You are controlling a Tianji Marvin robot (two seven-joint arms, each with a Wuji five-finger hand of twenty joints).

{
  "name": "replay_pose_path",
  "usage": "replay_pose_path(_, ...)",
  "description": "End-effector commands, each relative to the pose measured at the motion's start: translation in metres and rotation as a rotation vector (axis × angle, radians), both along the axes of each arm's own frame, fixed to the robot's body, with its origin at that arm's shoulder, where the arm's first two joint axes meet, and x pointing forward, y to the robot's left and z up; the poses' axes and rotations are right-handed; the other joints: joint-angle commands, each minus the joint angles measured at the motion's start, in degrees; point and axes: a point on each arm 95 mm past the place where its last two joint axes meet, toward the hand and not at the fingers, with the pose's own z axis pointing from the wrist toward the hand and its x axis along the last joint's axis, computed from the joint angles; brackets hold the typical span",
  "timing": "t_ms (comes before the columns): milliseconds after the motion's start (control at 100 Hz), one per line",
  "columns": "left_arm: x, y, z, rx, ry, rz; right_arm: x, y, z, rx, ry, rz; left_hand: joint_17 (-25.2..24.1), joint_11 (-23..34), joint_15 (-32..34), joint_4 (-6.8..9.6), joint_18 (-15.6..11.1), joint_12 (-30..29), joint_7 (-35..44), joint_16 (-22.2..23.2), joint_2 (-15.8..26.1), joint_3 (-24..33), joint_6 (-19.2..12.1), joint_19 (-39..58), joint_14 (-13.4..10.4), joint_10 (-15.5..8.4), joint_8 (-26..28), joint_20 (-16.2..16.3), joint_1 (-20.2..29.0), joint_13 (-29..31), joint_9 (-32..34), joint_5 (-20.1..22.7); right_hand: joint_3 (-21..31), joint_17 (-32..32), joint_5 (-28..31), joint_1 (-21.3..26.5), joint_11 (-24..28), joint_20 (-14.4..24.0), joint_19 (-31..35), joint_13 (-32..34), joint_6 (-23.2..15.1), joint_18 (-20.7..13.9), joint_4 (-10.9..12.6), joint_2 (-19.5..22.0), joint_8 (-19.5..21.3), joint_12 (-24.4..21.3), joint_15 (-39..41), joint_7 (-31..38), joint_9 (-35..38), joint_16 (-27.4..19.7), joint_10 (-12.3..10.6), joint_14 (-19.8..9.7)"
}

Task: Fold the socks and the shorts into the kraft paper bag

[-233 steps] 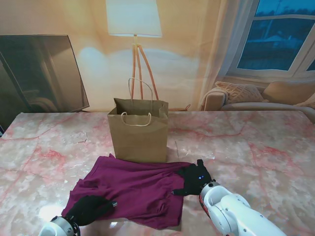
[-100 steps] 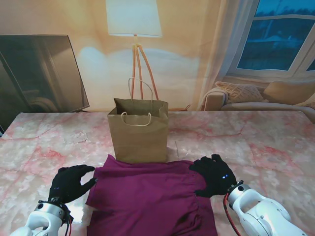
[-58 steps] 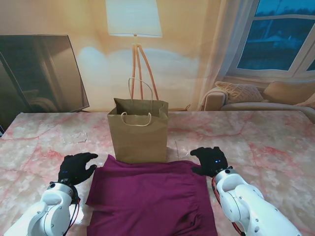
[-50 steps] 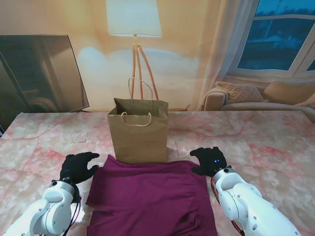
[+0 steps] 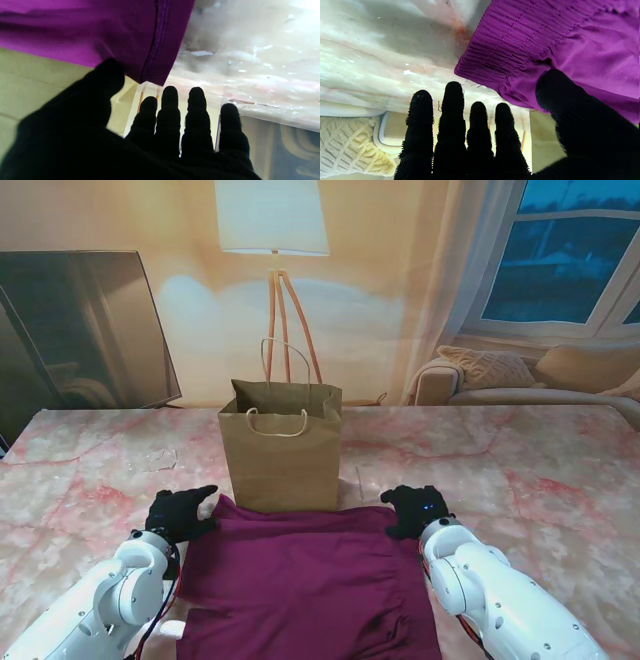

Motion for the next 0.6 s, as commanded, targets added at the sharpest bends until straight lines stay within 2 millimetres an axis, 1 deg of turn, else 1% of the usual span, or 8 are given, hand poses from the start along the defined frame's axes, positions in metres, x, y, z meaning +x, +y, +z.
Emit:
replay_pose_path(0, 0.002, -0.001, -0.003, -0.003, 0.013, -0.003, 0.0, 0.003, -0.005, -0.009, 0.013, 0.001, -1.3, 3.7, 2.2, -3.4, -0.4, 4.5, -1.8, 3.1, -2.4, 1.9, 1.0, -1.0, 0.9, -0.5, -0.9, 0.7, -1.3, -2.4, 1.2, -2.0, 10.7, 1.0, -1.5, -3.2, 2.6, 1.8, 2.6, 2.0, 1.3, 0.5, -2.3, -3.5, -0.7, 1.7, 4.5, 0.8, 1.2, 3.0, 0.2, -0.3)
replay_pose_path(180, 0.008, -0.004, -0.009, 0.029, 0.028, -0.014, 0.003, 0.005, -0.01, -0.017, 0.027, -0.004, -1.2, 22.4, 11.4, -3.85, -0.3, 29.3, 2.0, 17.4, -4.4, 3.5, -0.5, 0.3, 1.4, -4.3, 1.3, 0.9, -1.7, -0.1, 8.4, 2.8, 12.8, 2.7, 0.0, -1.7, 24.4, 3.0, 5.9, 3.4, 0.3, 0.6, -3.9, -8.4, -2.3, 17.8, 18.1, 2.9, 8.7, 13.5, -7.5, -2.1)
replay_pose_path(260, 0.011, -0.005, -0.011, 0.036, 0.037, -0.018, 0.004, 0.006, -0.011, -0.014, 0.017, -0.006, -1.0, 27.6, 14.1, -4.98, 0.2, 41.7, 10.2, 22.9, -5.1, 2.9, -5.9, 1.7, 1.6, -5.8, 8.1, 0.4, -0.7, 2.2, 13.9, 10.3, 13.4, 3.7, 3.8, -1.5, 31.8, 4.0, 8.4, 5.4, -2.0, 1.8, -4.3, -11.0, -2.3, 28.1, 21.9, 6.8, 13.2, 18.1, -10.6, -2.5)
replay_pose_path(290, 0.011, -0.005, -0.011, 0.036, 0.04, -0.018, 0.005, 0.007, -0.011, -0.012, 0.01, -0.005, -1.1, 28.5, 15.2, -5.5, 0.3, 45.7, 14.5, 24.2, -5.1, 2.2, -8.5, 2.1, 1.7, -6.0, 11.1, 0.5, -0.2, 2.7, 15.2, 13.2, 13.0, 4.5, 8.4, -0.4, 33.7, 4.4, 9.8, 6.9, -5.5, 2.4, -8.8, -13.0, -0.2, 33.8, 23.3, 10.8, 17.4, 19.6, -11.6, -2.6)
replay_pose_path(390, 0.014, -0.007, -0.014, 0.026, 0.022, -0.016, 0.006, 0.008, -0.01, 0.006, -0.016, 0.001, -0.6, 28.6, 17.1, -7.48, 0.9, 50.8, 31.6, 26.5, -6.7, -3.7, -16.7, 3.8, 1.9, -6.3, 22.0, 1.0, 4.2, 4.2, 17.9, 17.9, 13.1, 5.6, 21.1, 2.1, 35.9, 5.0, 12.7, 9.5, -17.8, 3.6, -13.6, -16.9, 7.4, 41.3, 26.1, 25.1, 24.0, 21.1, -12.7, -2.7)
replay_pose_path(480, 0.014, -0.007, -0.014, 0.005, 0.012, -0.005, 0.007, 0.009, -0.009, 0.019, -0.046, 0.006, -0.6, 20.1, 15.1, -6.63, 0.8, 45.8, 43.6, 24.8, -6.4, -6.2, -22.1, 4.6, 1.8, -5.0, 29.5, 1.5, 6.8, 3.5, 16.3, 17.2, 12.3, 5.5, 26.0, 3.8, 34.4, 4.7, 13.6, 9.3, -27.1, 3.9, -15.5, -18.4, 12.8, 42.2, 25.5, 34.7, 24.3, 20.7, -12.3, -2.3)
replay_pose_path(520, 0.014, -0.007, -0.014, -0.005, 0.006, -0.002, 0.007, 0.009, -0.007, 0.024, -0.058, 0.009, -0.5, 15.1, 13.7, -6.32, 0.7, 31.2, 45.4, 22.0, -5.8, -6.5, -22.6, 4.7, 1.3, -4.1, 30.2, 1.8, 7.1, 3.8, 14.9, 16.8, 12.4, 5.2, 27.4, 3.8, 30.5, 4.7, 13.8, 7.2, -27.6, 3.5, -15.5, -18.3, 14.6, 40.4, 22.4, 34.5, 21.6, 19.3, -11.1, -1.9)
replay_pose_path(590, 0.013, -0.005, -0.013, -0.026, 0.007, -0.002, 0.006, 0.009, -0.003, 0.027, -0.072, 0.011, -0.4, 6.0, 11.5, -5.81, 0.6, 14.9, 46.3, 18.6, -4.6, -6.4, -22.9, 4.9, 0.1, -3.1, 32.1, 2.2, 7.7, 5.3, 15.4, 15.6, 12.3, 6.1, 27.6, 3.7, 19.1, 6.2, 15.0, 3.8, -27.3, 2.5, -15.4, -17.9, 15.4, 27.4, 12.4, 33.9, 16.0, 13.2, -7.7, -1.2)
